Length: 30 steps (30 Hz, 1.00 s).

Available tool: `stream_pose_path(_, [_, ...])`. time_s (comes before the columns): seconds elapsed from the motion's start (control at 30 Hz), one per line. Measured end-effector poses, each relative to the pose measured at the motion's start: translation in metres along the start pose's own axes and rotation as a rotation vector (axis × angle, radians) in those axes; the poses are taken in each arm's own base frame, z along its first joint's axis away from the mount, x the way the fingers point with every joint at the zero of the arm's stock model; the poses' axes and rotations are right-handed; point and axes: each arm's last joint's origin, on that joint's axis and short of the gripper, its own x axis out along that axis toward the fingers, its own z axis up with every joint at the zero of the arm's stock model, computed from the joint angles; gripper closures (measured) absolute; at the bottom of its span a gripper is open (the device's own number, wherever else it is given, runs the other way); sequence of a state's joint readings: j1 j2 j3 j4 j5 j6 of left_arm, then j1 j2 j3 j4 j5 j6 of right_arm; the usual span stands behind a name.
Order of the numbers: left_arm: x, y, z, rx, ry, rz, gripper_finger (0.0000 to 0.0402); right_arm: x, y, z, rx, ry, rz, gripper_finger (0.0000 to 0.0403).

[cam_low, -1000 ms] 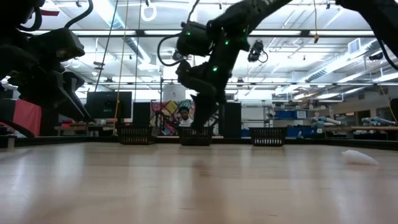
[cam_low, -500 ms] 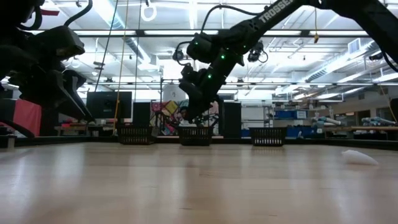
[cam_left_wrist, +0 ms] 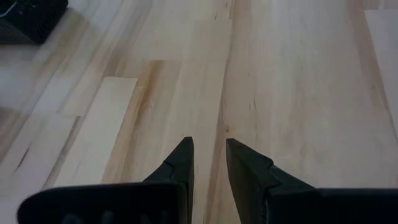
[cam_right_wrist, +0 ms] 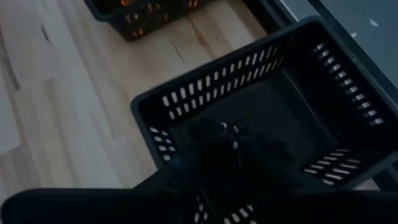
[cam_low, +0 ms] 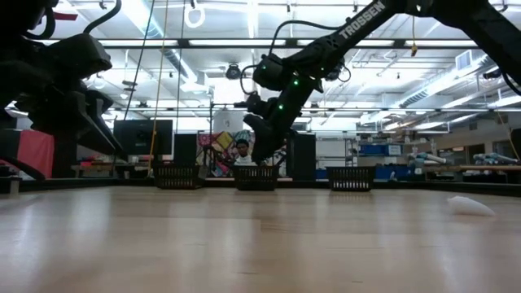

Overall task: Sort Halloween decoration
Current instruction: Put the black skeleton toy into the black middle basket, then put the white ghost toy into the right black basket

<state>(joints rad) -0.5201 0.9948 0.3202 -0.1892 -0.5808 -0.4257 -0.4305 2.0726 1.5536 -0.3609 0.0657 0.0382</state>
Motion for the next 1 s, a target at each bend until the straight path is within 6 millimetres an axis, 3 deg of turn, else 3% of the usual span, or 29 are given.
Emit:
stream_pose_path(0.23, [0.000, 0.001, 0.002, -0.010, -0.045, 0.062, 0.0328, -0.020, -0.002, 0.007, -0.043, -0.018, 0.006, 0.0264])
stream_pose_path(0.43, [0.000, 0.000, 0.006, 0.011, -0.080, 0.056, 0.0328, -0.038, 0.003, 0.001, -0.088, 0.082, 0.018, 0.0265])
stream_pose_path(0.53, [0.000, -0.001, 0.009, 0.038, -0.102, 0.045, 0.0328, -0.053, 0.025, -0.005, -0.151, 0.105, 0.071, 0.0265])
stream_pose_path(0.67, [-0.001, -0.003, 0.015, 0.094, -0.150, 0.033, 0.0328, -0.067, 0.063, -0.027, -0.236, 0.140, 0.161, 0.0265])
stream_pose_path(1.0, [-0.004, -0.007, 0.028, 0.253, -0.266, 0.024, 0.0328, -0.111, 0.155, -0.120, -0.447, 0.328, 0.286, 0.0265])
